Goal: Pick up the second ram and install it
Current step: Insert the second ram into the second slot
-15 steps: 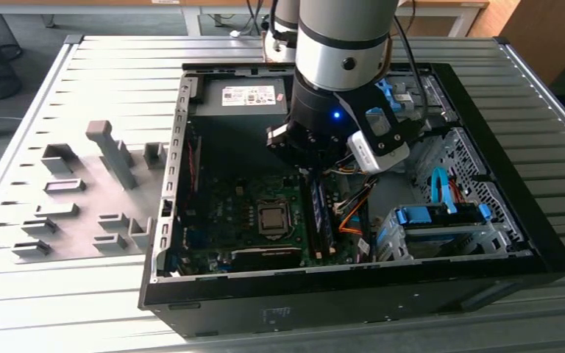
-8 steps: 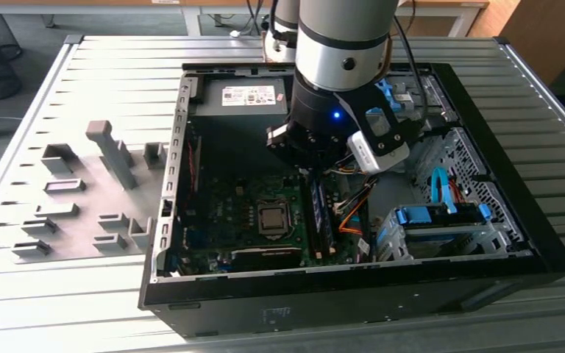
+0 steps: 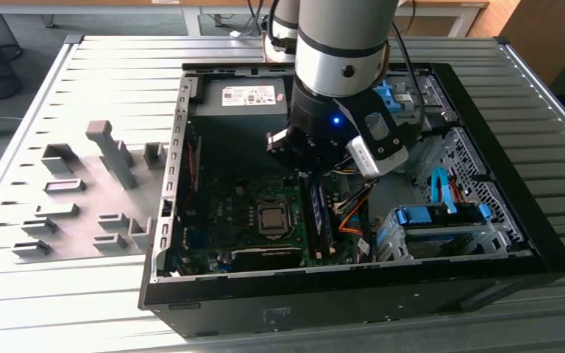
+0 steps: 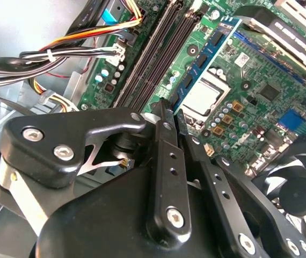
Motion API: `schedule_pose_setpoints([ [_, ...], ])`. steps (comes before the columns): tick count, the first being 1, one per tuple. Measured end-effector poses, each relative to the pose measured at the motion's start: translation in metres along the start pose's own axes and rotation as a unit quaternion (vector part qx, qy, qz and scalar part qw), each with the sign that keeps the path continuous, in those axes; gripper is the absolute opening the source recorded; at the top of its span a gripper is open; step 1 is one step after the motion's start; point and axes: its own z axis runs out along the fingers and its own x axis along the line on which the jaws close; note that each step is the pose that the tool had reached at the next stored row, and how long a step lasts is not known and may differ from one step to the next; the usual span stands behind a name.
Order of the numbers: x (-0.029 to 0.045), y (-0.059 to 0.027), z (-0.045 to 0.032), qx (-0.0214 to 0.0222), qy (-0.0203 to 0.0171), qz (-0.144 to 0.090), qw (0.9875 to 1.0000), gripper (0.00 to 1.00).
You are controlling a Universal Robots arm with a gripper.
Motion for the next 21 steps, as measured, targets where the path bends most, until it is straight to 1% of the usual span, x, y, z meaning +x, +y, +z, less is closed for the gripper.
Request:
schedule_pose_setpoints([
  [4,0.0,0.0,0.0065,0.0,0.0,0.0,1.0,0.14],
  [10,0.0,0.0001,0.0119,0.0,0.0,0.0,1.0,0.14],
  [21,-0.0007,0.0001,0.0127,0.0001,0.0005,0.0,1.0,0.14],
])
